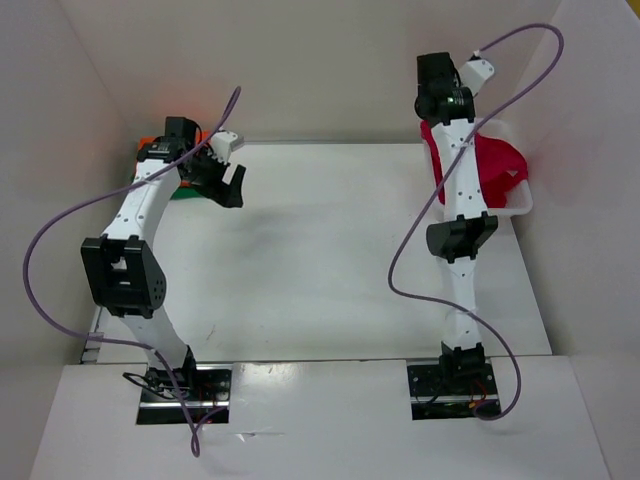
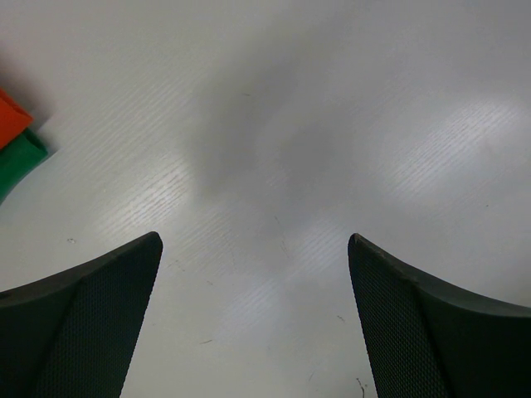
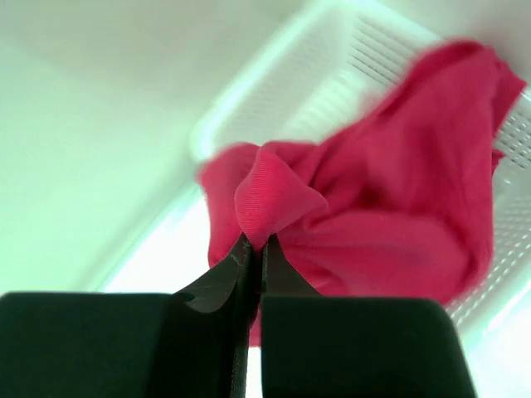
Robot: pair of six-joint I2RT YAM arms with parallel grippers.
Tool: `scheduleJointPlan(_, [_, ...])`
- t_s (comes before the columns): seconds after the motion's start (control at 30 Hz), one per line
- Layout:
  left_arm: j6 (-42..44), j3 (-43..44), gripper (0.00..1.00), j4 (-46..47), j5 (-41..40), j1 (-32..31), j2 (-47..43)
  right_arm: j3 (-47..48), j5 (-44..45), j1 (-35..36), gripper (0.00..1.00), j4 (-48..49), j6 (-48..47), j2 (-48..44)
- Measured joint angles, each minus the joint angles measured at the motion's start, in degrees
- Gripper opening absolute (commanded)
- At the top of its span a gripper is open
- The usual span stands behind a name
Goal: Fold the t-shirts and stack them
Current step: Grab crumpled tshirt from bin with the right arm, then move the tshirt to the center of the board
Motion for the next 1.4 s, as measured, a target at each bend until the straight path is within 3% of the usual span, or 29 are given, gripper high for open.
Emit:
scheduleJointPlan(0.23, [0.0, -2.5, 0.99, 0.2, 0.0, 0.0, -7.9, 3.5, -2.4, 11.1, 0.0, 1.1, -6.1, -15.9])
scheduleJointPlan(0.37, [-0.2, -6.0, 0.99, 0.7, -0.2, 0.6, -14.1, -5.2, -12.5, 18.7, 0.0, 8.2, -16.1, -30.9])
scheduleJointPlan(0.53, [-0.5, -9.5, 0.99, 1.1, -0.6, 4.3, -20.4, -16.6, -15.2, 33.1, 0.0, 13.4, -23.8, -44.4])
scheduleJointPlan(0.7, [-0.5, -12.6, 0.99, 1.4, -1.7, 6.8, -25.4, -27.5, -15.0, 33.4, 0.01, 14.5, -23.4, -47.6])
scheduleJointPlan(0.73, [-0.6, -13.0, 0.99, 1.4, -1.8, 7.0, -26.1, -29.7, -15.2, 33.4, 0.12, 14.6, -22.8, -47.1])
scheduleJointPlan(0.77, [-0.6, -13.3, 0.99, 1.4, -2.1, 7.0, -26.6, -32.6, -15.8, 33.2, 0.47, 15.4, -22.0, -46.3])
scheduleJointPlan(0.87, [-0.7, -13.8, 0.99, 1.4, -2.9, 7.1, -27.5, -41.6, -19.7, 31.2, 0.74, 18.1, -19.7, -42.1])
scheduleJointPlan(0.97, [-0.7, -13.9, 0.99, 1.4, -3.6, 7.1, -27.8, -49.9, -23.7, 27.1, 0.92, 19.3, -17.9, -36.7])
scheduleJointPlan(1.07, [-0.7, -14.4, 0.99, 1.3, -4.0, 7.2, -28.5, -61.2, -25.8, 24.1, 0.96, 20.7, -17.6, -36.4])
scheduleJointPlan(1.17, [-0.7, -15.5, 0.99, 1.3, -4.0, 7.2, -29.4, -73.5, -29.5, 24.4, 0.96, 24.3, -18.8, -42.5])
scheduleJointPlan(1.3, [-0.7, -16.8, 0.99, 1.2, -3.9, 7.2, -29.9, -89.2, -34.2, 31.5, 0.92, 28.5, -18.9, -55.4])
scheduleJointPlan(1.4, [-0.7, -17.4, 0.99, 1.0, -3.7, 7.2, -29.9, -97.4, -38.4, 39.8, 0.87, 32.2, -16.7, -59.3])
